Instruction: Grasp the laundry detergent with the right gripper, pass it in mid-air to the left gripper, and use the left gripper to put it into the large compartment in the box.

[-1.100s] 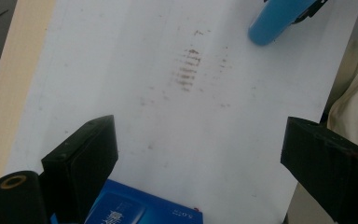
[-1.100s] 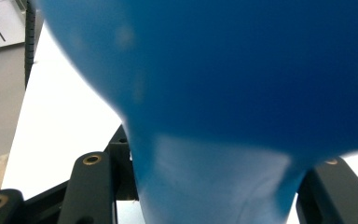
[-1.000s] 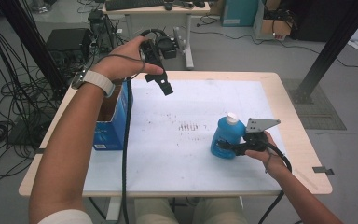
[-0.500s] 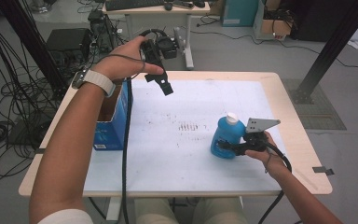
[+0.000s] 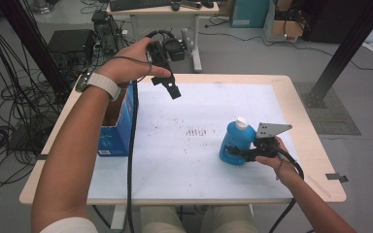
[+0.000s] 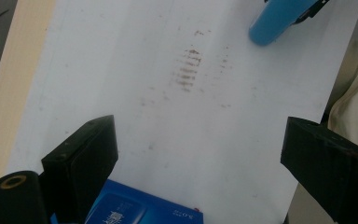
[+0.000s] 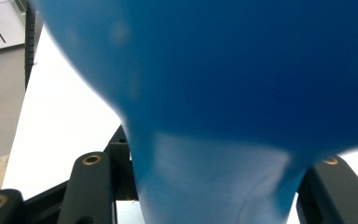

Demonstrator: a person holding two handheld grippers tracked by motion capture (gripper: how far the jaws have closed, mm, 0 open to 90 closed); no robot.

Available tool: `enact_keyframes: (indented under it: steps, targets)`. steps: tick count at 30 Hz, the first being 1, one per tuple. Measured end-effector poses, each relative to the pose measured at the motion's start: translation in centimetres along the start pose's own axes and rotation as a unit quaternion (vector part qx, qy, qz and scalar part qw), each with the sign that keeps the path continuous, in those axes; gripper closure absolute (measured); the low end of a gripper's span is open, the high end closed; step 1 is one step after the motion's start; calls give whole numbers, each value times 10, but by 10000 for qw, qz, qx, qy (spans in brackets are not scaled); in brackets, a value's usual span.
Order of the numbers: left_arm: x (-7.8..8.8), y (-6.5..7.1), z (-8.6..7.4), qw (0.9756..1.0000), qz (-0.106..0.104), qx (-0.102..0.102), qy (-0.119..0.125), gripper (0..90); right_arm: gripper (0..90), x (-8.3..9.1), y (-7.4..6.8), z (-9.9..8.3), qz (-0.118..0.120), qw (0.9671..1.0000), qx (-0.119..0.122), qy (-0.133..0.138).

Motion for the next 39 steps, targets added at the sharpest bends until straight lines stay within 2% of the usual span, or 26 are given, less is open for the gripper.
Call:
enact_keyframes:
  steps: [4,5,7,8,10,11,13,16,17,19,20,21,22,24,25,27,28,30,31,33,39]
  targets:
    - [1,1,0,10000,-12,-3,-64,113,432,0,0,0,21,10000,54,24]
    - [0,0,1,10000,-4,-7,1,113,432,0,0,0,7,10000,18,10]
    - [0,0,1,10000,1,1,-20,112,432,-1,1,1,23,10000,83,44]
    - [2,0,0,9999,6,-3,-117,112,432,-1,0,0,8,10000,38,26]
    - [1,0,0,10000,-1,-1,-91,113,432,0,1,0,19,10000,49,30]
    - [0,0,0,10000,0,1,-2,112,432,0,0,0,-11,10000,-34,-8]
    - [0,0,0,10000,-5,7,5,113,431,-1,1,1,27,9999,83,49]
    - [0,0,0,10000,2,3,8,113,432,0,0,0,-1,10000,-15,-2]
    - [0,0,0,10000,3,4,9,113,431,-1,1,0,25,10000,81,46]
    - [0,0,0,10000,7,19,8,113,432,0,0,0,6,10000,-2,11]
    - [0,0,0,10000,10,6,10,113,431,-1,1,0,30,10000,84,43]
    - [0,0,0,10000,13,3,13,113,431,0,1,0,17,10000,47,34]
    - [2,0,-1,9999,21,17,-114,113,431,0,0,0,1,10000,-13,8]
    - [2,0,-1,10000,8,-4,-75,113,431,0,1,0,12,10000,33,35]
    - [2,0,-1,9999,8,3,-103,113,431,0,0,0,-10,10000,-19,17]
    - [0,0,0,10000,14,6,9,113,431,-1,1,0,0,10000,36,58]
    - [0,0,0,10000,13,16,15,113,431,0,0,0,-6,10000,-21,16]
    - [1,0,-1,10000,12,3,-48,113,431,-1,1,0,19,10000,43,44]
    - [1,0,0,10000,13,8,-12,113,431,0,0,0,-6,10000,-25,17]
    - [0,1,0,10000,7,16,20,112,431,-1,1,0,19,10000,45,43]
    - [0,0,0,10000,16,7,10,113,431,0,0,0,10,10000,17,40]
Point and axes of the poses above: each handheld gripper's, and its own axes: x roughly backward along the jaws, z roughly out of its top, y roughly to its right, the point moved 9 cm from there along -x, roughly forward along the jaws, and after that the axes turned 7 degrees about -z, right-handed, at the moved point
